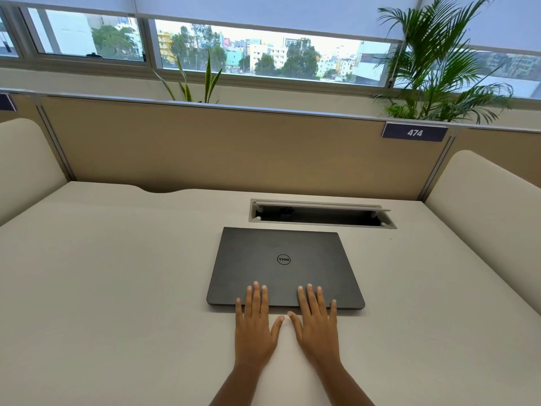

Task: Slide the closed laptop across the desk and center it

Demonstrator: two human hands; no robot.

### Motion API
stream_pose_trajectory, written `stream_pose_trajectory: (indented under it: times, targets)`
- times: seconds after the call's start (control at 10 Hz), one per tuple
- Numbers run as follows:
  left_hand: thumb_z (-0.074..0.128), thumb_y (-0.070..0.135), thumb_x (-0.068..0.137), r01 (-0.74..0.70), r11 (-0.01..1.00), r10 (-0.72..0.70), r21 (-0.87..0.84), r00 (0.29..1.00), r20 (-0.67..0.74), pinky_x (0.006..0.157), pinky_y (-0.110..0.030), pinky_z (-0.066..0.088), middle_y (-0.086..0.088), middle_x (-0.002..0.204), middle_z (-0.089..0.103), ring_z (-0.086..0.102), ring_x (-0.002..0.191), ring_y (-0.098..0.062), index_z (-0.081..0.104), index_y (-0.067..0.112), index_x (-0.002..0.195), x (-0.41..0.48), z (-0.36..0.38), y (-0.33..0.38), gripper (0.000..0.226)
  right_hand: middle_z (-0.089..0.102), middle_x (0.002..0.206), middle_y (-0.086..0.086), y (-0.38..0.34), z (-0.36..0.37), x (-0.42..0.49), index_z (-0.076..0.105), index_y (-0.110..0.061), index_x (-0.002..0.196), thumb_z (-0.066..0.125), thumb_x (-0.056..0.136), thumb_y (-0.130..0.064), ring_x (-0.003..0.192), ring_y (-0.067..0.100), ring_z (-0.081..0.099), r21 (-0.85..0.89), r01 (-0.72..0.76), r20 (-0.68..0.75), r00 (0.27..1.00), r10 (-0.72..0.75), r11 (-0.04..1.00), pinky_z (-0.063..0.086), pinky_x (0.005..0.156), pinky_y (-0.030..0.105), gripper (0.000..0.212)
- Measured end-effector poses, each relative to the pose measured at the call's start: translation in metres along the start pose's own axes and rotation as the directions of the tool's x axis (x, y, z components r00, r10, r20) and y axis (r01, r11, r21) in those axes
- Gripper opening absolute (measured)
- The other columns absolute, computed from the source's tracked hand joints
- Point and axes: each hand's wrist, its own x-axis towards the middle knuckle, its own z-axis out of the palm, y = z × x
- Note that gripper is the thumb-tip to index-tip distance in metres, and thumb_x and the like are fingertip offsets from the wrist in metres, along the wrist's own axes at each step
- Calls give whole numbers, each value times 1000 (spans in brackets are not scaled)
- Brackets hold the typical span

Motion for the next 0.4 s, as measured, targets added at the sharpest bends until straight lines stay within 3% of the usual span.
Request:
stream_pose_trajectory:
  times: [0.1,0.3,0.4]
  targets:
    - [-6,54,91,-5,1000,5,-22,1000,14,115,-30,-18,3,149,-39,-32,139,-10,-26,17,142,-1,-1,-1,66,62,127,8,1,7,-2,-21,-26,142,-4,93,-49,138,7,-29,-3,15,-59,998,-15,1000,-8,115,36,56]
    - [-6,54,91,-5,999,7,-46,999,48,115,-31,-19,2,150,-39,-32,139,-12,-26,16,142,-1,0,-1,66,61,128,7,4,16,-3,-20,-27,142,-4,93,-50,138,7,-29,-7,32,-86,996,-32,999,-18,114,32,56]
    - [-6,54,91,-34,999,35,-28,999,20,115,-32,-13,0,150,-38,-31,139,-13,-25,14,142,1,2,-3,68,59,129,7,4,12,0,6,-28,146,-5,93,-51,143,6,-9,24,44,-49,998,-43,999,11,118,43,59]
